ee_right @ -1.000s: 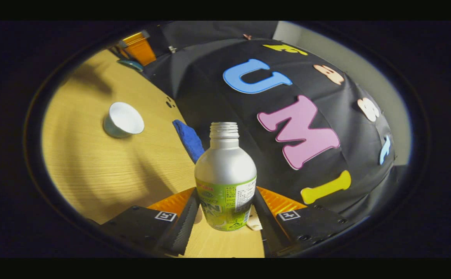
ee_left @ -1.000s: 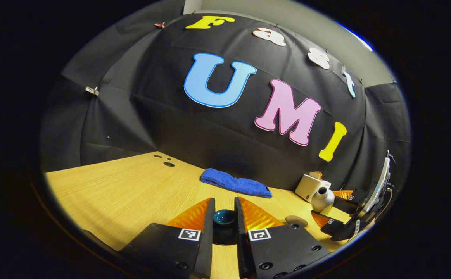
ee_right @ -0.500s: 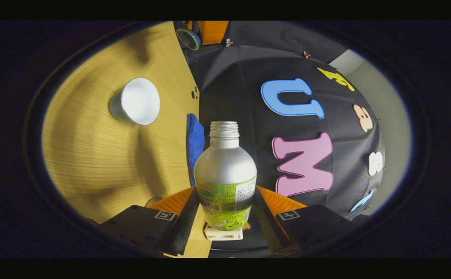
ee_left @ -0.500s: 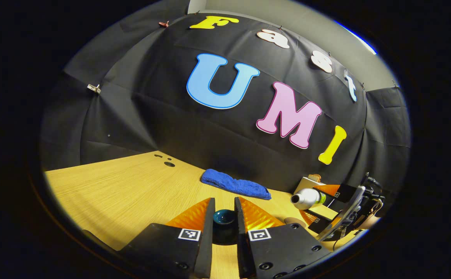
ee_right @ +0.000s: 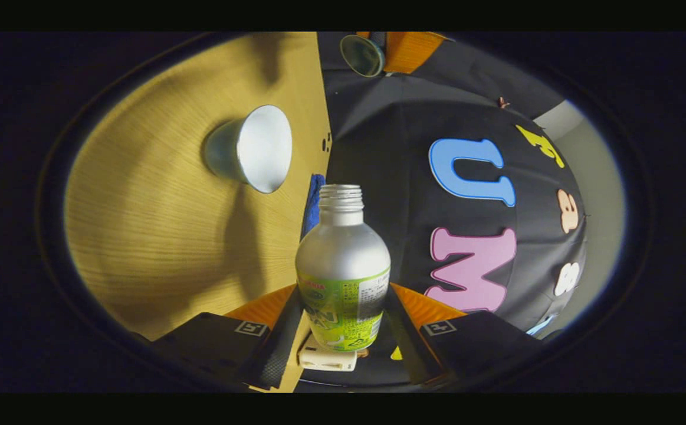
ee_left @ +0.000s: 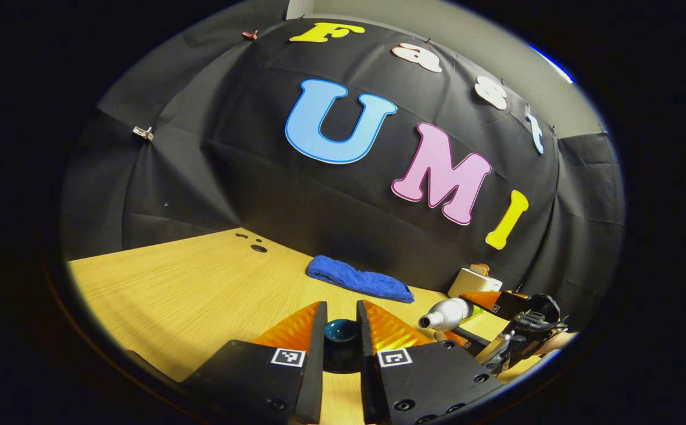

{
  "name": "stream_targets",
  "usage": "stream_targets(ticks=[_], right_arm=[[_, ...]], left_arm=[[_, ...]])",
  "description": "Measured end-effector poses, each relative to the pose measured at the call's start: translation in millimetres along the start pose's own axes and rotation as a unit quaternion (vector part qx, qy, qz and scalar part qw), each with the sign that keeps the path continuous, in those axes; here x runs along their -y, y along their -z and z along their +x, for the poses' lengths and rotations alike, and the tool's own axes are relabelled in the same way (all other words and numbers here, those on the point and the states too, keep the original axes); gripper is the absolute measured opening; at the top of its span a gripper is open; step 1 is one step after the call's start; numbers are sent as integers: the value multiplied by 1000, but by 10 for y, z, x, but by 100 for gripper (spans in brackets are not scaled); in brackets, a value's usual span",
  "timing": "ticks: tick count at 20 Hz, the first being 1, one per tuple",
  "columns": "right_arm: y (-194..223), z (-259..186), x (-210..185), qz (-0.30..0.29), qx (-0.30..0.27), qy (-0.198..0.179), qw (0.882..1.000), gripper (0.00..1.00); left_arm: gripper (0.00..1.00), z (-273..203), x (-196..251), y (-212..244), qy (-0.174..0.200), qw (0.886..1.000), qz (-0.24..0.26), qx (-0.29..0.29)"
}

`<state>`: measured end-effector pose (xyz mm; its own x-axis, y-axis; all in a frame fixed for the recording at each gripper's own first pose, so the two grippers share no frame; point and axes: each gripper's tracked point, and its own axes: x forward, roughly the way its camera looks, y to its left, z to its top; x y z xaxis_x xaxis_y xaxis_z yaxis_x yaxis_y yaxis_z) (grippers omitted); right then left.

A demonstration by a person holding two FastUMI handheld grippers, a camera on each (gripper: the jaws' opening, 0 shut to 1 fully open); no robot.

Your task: Open the teacup lid with one hand, grasp the water bottle and pour water into the teacup with the other hand; after pouring, place the water bottle on the coaster and then close the teacup lid.

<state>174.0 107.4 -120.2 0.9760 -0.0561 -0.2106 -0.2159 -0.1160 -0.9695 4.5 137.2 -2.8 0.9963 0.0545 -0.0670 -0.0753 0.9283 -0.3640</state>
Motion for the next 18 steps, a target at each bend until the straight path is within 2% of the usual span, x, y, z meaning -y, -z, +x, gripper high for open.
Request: stream_targets(ticks=[12,13,14,15,18], right_arm=[[-120,20,-79,-79,19,3,997,79],[-136,12,-90,-83,20,5,996,79],[-149,-3,-100,-87,21,7,996,82],[-148,0,-101,-91,21,7,996,80],[-156,4,-78,-104,24,10,994,79]], left_arm=[[30,2,-57,25,-2,1000,-13,-2],[33,1,-71,32,-3,1000,-12,-2],[30,-1,-74,21,-3,1000,-11,-1],[32,-2,-69,17,-3,1000,-12,-1],[30,-5,-76,3,-3,1000,-12,0]])
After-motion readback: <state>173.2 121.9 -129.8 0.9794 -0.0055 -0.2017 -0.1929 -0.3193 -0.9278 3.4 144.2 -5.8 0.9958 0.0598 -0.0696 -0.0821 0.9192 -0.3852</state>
